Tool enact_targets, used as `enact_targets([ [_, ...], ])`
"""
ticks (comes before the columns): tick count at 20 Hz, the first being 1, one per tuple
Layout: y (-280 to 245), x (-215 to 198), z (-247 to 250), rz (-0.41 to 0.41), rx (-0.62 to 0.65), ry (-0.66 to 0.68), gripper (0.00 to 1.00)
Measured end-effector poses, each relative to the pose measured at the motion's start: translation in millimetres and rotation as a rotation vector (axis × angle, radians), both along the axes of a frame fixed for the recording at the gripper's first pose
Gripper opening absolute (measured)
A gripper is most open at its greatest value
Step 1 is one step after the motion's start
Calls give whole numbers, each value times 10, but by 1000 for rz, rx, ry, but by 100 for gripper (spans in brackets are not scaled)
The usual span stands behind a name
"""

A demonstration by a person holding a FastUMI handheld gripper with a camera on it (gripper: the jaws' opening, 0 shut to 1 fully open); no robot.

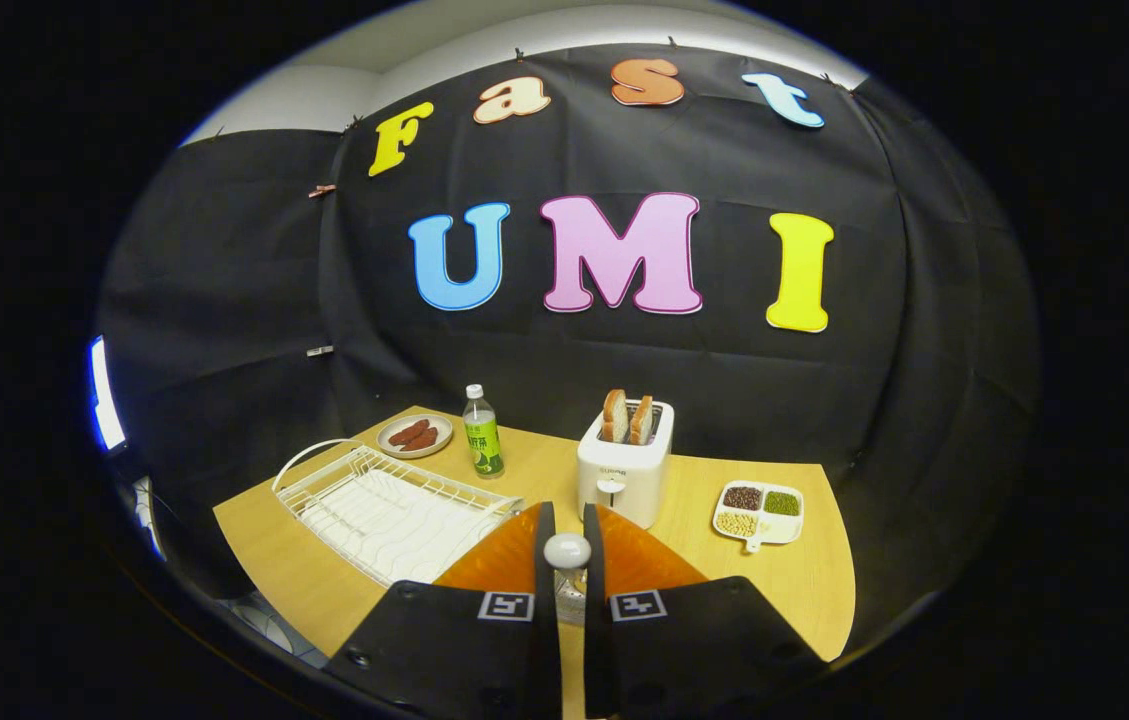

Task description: Take the plate from the dish rack, then take the spoon from the basket and place it into the plate.

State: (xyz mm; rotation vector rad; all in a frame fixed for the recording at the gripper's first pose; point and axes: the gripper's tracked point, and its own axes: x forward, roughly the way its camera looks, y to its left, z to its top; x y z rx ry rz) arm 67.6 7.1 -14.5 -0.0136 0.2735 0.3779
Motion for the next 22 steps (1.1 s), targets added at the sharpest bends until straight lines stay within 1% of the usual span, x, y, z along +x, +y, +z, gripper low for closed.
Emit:
enact_targets([
  [5, 339, -333, -274, 6, 12, 64, 13],
  [7, 490, -427, -520, 23, 1, 112, 13],
  [10, 592, -496, -870, 21, -31, 191, 13],
  [17, 860, -531, -1279, 52, -89, 185, 13],
  [18, 880, -531, -1333, 53, -103, 182, 15],
  [20, 877, -532, -1469, 52, -154, 179, 15],
  [22, 951, -622, -1565, 66, -157, 203, 17],
])
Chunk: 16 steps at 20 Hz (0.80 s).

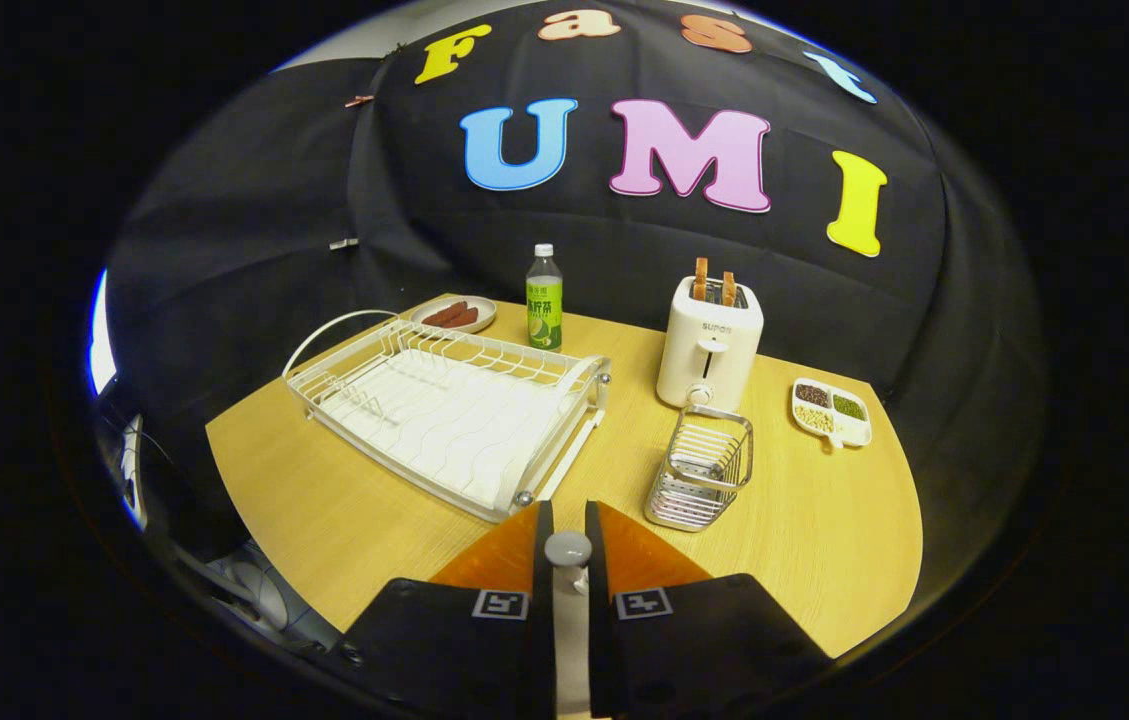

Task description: Take the plate from the dish rack, then take the spoon from the basket and place it into the plate.

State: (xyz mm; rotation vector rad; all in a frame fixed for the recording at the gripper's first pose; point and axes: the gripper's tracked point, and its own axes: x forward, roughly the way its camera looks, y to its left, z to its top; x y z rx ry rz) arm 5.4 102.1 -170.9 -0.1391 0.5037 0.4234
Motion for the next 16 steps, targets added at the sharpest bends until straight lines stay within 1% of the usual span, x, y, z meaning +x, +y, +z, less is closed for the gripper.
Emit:
enact_targets([
  [1, 21, -50, -20, 1, 1, 6, 21],
  [5, 21, -228, -113, 1, -30, 13, 23],
  [8, 5, -256, -134, 0, -55, 15, 24],
  [11, 14, -266, -179, -21, -43, 46, 24],
  [14, 124, -349, -231, -24, 14, 125, 35],
  [16, 201, -332, -144, -22, 52, 131, 68],
])
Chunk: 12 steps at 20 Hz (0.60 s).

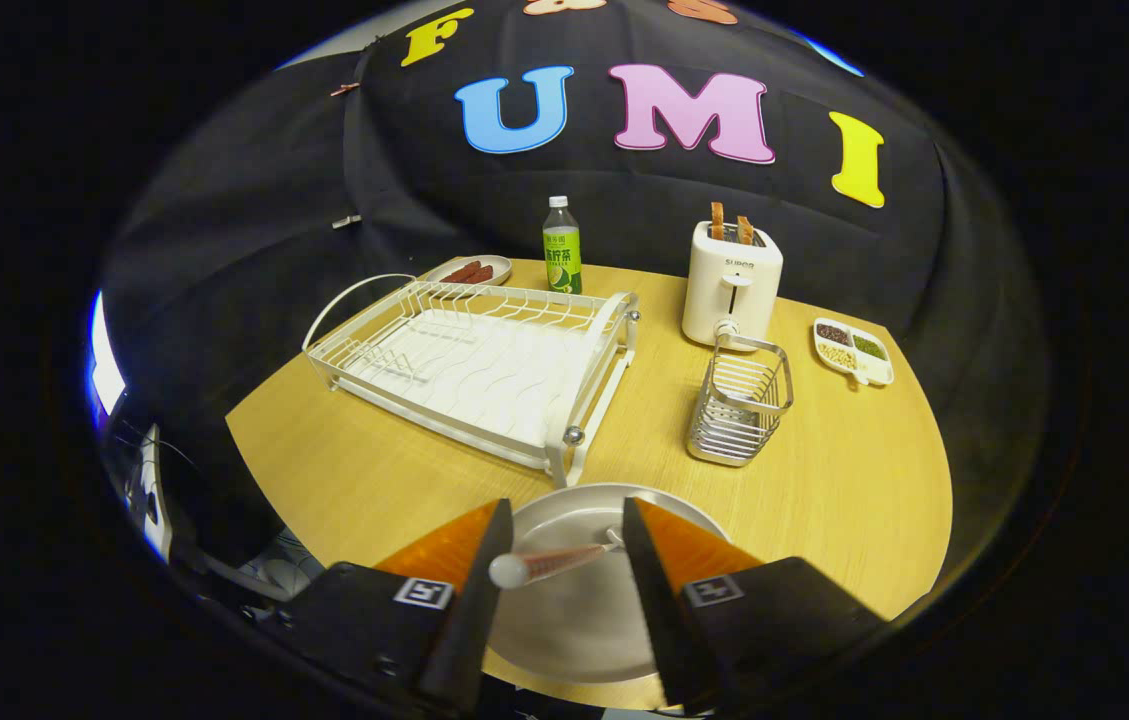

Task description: Take the plate from the dish rack, then take the spoon from the basket and place it into the plate.

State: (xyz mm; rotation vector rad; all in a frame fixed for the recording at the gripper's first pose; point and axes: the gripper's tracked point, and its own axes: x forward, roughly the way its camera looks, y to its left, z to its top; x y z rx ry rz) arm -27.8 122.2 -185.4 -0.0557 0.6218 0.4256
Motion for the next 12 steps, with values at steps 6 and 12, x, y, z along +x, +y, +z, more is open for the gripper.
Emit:
enact_targets([
  [6, -34, 236, 533, -84, 82, -76, 99],
  [12, -219, 241, 1470, -170, 133, -265, 99],
])
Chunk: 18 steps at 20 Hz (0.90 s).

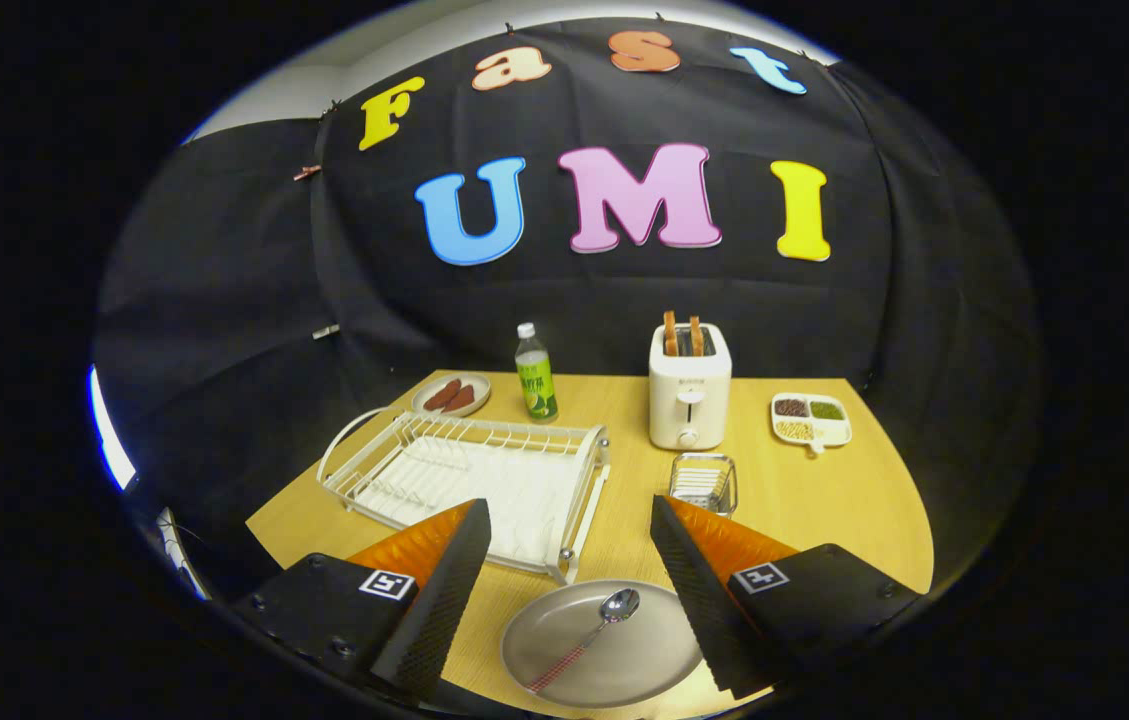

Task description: Take the plate from the dish rack, then take the spoon from the basket and place it into the plate.

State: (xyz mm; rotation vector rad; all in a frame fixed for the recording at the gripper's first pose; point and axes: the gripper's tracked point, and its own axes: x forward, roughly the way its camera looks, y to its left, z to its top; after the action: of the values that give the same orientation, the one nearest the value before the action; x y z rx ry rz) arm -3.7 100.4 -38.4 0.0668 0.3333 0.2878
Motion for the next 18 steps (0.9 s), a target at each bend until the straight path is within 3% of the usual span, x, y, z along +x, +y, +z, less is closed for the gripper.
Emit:
enact_targets([
  [6, -565, -219, 776, -171, 48, -151, 99],
  [12, -1148, -430, 1009, -309, 31, -198, 99],
  [18, -1250, -438, 1085, -336, 24, -213, 99],
])
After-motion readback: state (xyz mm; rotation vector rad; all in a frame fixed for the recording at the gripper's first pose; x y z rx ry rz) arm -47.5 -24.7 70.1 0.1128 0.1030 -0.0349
